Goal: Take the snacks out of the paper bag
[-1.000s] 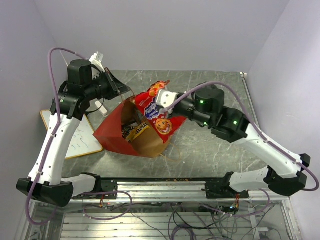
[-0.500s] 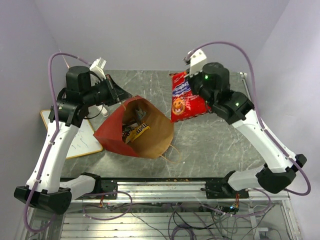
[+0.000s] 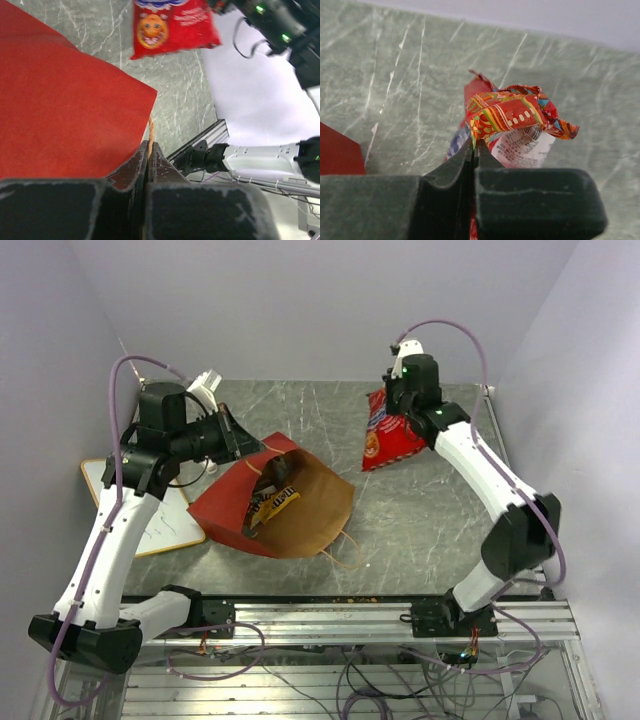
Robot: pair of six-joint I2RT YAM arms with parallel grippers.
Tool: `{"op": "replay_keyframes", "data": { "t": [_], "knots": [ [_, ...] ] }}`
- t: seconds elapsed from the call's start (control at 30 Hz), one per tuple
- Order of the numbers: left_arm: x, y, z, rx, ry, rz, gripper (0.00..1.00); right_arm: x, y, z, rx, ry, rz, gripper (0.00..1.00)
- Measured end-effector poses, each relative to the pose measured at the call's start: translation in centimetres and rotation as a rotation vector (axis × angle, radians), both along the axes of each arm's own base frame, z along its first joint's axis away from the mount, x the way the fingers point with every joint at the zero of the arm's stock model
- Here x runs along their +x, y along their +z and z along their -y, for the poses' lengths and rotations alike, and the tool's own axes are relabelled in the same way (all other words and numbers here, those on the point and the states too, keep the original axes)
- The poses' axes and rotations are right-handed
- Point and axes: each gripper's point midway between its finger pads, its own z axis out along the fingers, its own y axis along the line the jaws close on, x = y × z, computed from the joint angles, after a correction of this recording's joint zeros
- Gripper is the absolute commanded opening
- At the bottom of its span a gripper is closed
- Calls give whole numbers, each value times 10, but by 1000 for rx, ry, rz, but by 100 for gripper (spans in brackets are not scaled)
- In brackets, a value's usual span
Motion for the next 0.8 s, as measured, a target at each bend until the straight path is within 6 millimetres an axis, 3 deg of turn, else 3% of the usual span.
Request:
{"op": "replay_keyframes", "data": {
  "t": [0.1, 0.17, 0.37, 0.47, 0.57, 0.8],
  "knots": [
    [-4, -5, -1, 25, -25, 14, 7, 22, -54, -2, 57, -6, -87, 0],
    [-7, -9, -3, 46, -40, 30, 7, 26, -88, 10, 124, -29, -139, 0],
    [-28, -34, -6, 77, -86, 31, 7, 19, -168, 84, 249, -163, -209, 0],
    [-30, -37, -3, 73, -113, 26, 7, 17, -183, 109, 264, -207, -210, 0],
    [-25, -37, 3, 58, -126, 21, 7, 21, -188, 116, 268, -204, -206, 2],
    [-6, -45, 3, 46, -40, -48, 7, 23, -196, 116, 263, -195, -237, 36]
  ]
}}
